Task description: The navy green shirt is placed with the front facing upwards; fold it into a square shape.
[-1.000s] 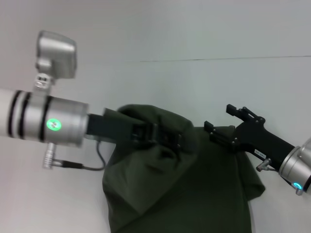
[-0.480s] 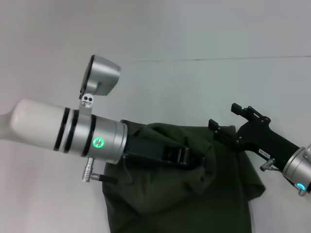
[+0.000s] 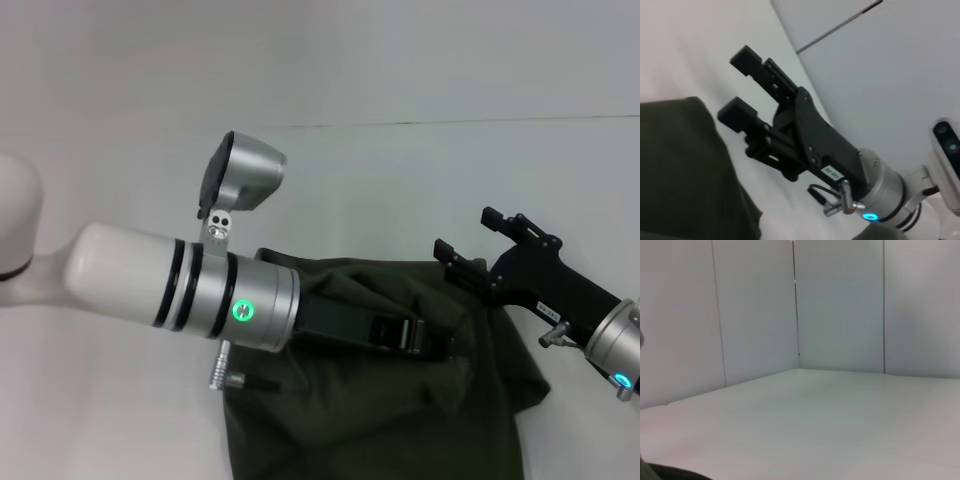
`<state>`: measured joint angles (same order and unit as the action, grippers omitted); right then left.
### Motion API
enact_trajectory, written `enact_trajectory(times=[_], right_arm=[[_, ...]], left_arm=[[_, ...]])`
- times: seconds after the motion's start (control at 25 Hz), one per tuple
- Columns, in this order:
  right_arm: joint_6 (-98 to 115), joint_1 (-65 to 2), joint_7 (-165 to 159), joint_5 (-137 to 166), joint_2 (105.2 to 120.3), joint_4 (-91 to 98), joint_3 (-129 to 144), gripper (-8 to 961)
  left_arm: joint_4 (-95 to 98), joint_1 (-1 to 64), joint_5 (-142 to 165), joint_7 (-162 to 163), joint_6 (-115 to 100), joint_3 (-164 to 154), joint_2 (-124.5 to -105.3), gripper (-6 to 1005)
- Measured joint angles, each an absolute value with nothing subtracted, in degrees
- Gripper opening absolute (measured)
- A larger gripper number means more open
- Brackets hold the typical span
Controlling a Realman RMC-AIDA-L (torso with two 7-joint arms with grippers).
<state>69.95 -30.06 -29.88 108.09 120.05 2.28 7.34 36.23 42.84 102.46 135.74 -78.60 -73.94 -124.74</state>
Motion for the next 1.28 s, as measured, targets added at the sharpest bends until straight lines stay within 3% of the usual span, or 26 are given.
enact_trajectory(times=[0.36,0.48,0.64,0.8,1.12,1.28], right_arm=[[70.05,-30.18,-29.88,108.02,120.05,2.52,6.72,860],[70.05,-30.28,-29.88,108.01,120.05,2.60,6.66,860],[70.05,-30.44,-29.88,108.01,120.05,2.63,6.66,860],[71.04,-30.19,-30.06,108.01,120.04,2.66,6.16,859],[84.78,-28.10,-49.05,108.65,119.60,10.63,8.10,859],[92.54,-27.04,-63.64,108.73,119.61,20.70,14.65,859]], left_arm=[[33.93,42.25,98.11,130.71,-78.17,-75.76,-124.66,62],[33.89,41.93,97.90,128.55,-79.19,-76.13,-124.44,109],[34.38,41.24,97.83,126.85,-80.15,-75.37,-124.22,326],[35.65,40.20,97.80,125.28,-80.97,-73.58,-124.01,468],[42.22,32.08,97.72,106.02,-92.56,-56.55,-123.89,773],[42.33,28.90,97.72,98.72,-95.50,-52.81,-123.50,836]])
